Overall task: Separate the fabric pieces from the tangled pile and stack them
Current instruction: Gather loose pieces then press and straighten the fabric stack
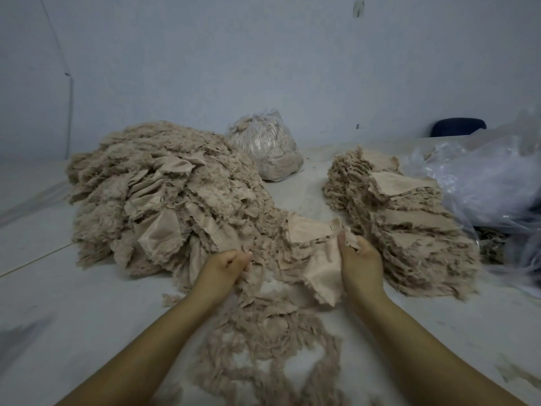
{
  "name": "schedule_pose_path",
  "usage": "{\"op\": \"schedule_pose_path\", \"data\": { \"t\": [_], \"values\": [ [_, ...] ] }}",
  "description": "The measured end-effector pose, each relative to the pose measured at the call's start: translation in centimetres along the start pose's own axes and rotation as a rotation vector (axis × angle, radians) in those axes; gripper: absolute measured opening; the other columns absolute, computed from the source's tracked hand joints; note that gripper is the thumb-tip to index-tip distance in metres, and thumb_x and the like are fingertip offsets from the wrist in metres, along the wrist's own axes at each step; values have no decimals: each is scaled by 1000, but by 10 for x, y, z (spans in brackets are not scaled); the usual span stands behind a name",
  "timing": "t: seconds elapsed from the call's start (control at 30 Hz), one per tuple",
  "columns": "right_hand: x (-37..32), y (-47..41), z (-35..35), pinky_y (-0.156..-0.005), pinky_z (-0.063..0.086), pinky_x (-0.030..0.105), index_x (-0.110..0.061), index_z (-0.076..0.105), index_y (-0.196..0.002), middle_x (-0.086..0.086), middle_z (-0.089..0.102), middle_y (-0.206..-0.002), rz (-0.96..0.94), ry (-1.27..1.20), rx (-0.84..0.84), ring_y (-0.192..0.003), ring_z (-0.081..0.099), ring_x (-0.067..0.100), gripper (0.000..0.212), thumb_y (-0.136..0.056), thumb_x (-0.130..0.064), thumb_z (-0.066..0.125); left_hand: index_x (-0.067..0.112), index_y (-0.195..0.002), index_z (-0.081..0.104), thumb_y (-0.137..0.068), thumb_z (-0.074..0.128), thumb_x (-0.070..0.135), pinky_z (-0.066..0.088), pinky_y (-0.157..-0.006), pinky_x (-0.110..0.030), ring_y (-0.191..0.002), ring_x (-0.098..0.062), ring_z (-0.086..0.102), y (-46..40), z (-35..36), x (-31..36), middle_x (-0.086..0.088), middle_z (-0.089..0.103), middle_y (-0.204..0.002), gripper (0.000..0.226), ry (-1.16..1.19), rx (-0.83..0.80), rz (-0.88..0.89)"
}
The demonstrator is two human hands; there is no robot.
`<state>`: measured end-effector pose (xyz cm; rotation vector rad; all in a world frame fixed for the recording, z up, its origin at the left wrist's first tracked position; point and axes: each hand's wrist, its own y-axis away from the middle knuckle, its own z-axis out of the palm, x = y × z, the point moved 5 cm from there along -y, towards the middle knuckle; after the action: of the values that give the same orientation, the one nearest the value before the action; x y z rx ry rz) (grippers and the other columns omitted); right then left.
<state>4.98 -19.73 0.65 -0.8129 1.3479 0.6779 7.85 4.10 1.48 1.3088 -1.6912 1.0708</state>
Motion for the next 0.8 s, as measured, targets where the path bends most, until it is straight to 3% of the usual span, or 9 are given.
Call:
{"op": "schedule_pose_path", "data": {
  "t": [0.13,0.23,0.3,0.37,0.43,0.53,0.63,0.7,0.8],
  "values": [
    [-13,0,29,-78,44,39,5,56,-89,12,62,-96,-23,31,-117,-89,59,29,43,-98,-37,50,27,-88,61,-72,51,66,53,-62,-28,-65,-12,66,0,25,27,-1,68,-79,43,46,-212,-71],
    [-29,-10,46,-91,48,47,4,62,-96,20,66,-102,17,-117,-150,-105,60,32,41,-99,-35,49,23,-121,46,-79,70,37,54,-61,-24,-78,-8,69,-17,47,42,-1,63,-103,51,394,-180,-197],
    [-41,-24,46,-79,52,41,-7,64,-90,14,68,-91,27,-160,-111,-90,64,29,31,-99,-32,49,19,-123,44,-80,73,12,57,-76,-38,-91,-22,68,-40,46,49,-11,60,-111,53,488,-39,-167],
    [-44,-40,41,-65,45,31,-9,59,-80,5,60,-73,22,-101,-68,-70,57,21,29,-99,-29,49,19,-118,45,-79,74,8,52,-90,-44,-98,-30,62,-63,44,51,-14,57,-110,50,408,18,-122],
    [-36,-57,36,-67,39,34,-12,51,-71,5,51,-67,33,7,-55,-64,47,20,29,-97,-23,50,15,-110,48,-81,72,4,52,-82,-40,-84,-24,58,-80,49,42,-9,54,-94,39,344,7,-133],
    [-11,-68,30,-83,46,42,-12,54,-96,15,61,-94,129,167,-40,-84,57,31,8,-93,-19,55,6,-106,54,-84,66,-1,47,-69,-26,-75,-17,50,-85,63,18,-1,46,-78,27,268,-68,-186],
    [8,-65,21,-87,47,43,-14,52,-101,16,62,-103,106,228,8,-99,59,37,10,-92,-12,54,1,-117,60,-87,65,7,50,-69,-21,-79,-14,56,-79,69,3,-8,58,-93,31,168,-150,-182],
    [10,-55,18,-79,45,38,-17,52,-98,9,59,-93,-9,250,24,-93,59,35,8,-93,-10,52,3,-116,62,-89,64,13,51,-77,-24,-87,-15,59,-74,63,10,-12,63,-106,29,-43,-153,-32],
    [8,-35,26,-80,46,38,-24,53,-93,5,60,-90,-125,260,-59,-90,58,27,10,-93,-14,54,7,-101,70,-81,67,1,48,-84,-33,-94,-24,57,-55,41,41,-10,62,-103,21,-551,52,484]
  ]
}}
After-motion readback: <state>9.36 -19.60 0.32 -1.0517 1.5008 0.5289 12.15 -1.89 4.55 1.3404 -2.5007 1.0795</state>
